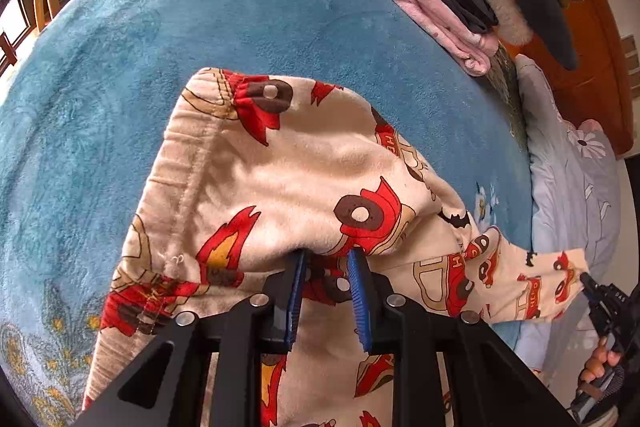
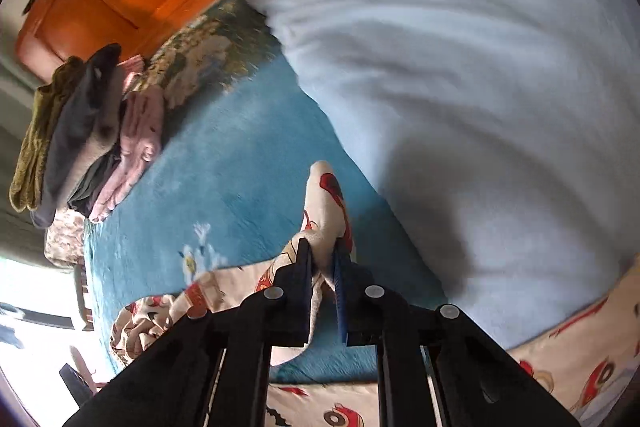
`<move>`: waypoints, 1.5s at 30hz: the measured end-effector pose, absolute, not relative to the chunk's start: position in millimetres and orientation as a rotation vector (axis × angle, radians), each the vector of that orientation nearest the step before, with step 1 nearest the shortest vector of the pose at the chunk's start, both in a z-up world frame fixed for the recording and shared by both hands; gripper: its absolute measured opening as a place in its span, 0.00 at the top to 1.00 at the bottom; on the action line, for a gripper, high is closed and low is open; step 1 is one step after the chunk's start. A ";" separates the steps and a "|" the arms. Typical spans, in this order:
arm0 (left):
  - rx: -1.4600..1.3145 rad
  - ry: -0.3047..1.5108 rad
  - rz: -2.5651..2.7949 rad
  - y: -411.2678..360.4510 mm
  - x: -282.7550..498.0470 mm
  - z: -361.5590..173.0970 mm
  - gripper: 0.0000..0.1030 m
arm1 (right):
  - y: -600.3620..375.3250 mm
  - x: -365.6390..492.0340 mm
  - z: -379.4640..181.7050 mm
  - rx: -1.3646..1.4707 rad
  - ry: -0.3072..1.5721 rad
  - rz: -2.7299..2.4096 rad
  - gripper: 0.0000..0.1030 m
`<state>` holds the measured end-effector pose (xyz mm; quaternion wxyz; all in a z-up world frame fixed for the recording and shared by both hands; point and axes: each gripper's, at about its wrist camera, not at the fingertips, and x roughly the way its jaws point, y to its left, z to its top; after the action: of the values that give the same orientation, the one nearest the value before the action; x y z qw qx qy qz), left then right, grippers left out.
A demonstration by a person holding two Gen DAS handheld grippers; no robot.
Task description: Fold clothes
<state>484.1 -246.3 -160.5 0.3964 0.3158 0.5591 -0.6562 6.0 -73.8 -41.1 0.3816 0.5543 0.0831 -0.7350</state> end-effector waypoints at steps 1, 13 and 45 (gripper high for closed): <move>0.796 1.423 -1.663 -247.0 484.4 -161.4 0.75 | -87.9 20.3 -37.2 1.358 0.284 -1.863 0.90; 0.770 1.470 -1.681 -247.9 488.5 -165.2 0.72 | -166.4 186.0 -97.4 1.209 0.684 -1.340 0.82; 0.770 1.478 -1.682 -240.7 480.3 -162.0 0.51 | -122.9 71.1 -119.3 1.638 -0.006 -1.512 0.60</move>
<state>480.3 -240.7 -162.0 0.3774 0.3011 0.5781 -0.6578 71.1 -122.9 -119.3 0.4406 0.6597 -0.0022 -0.6088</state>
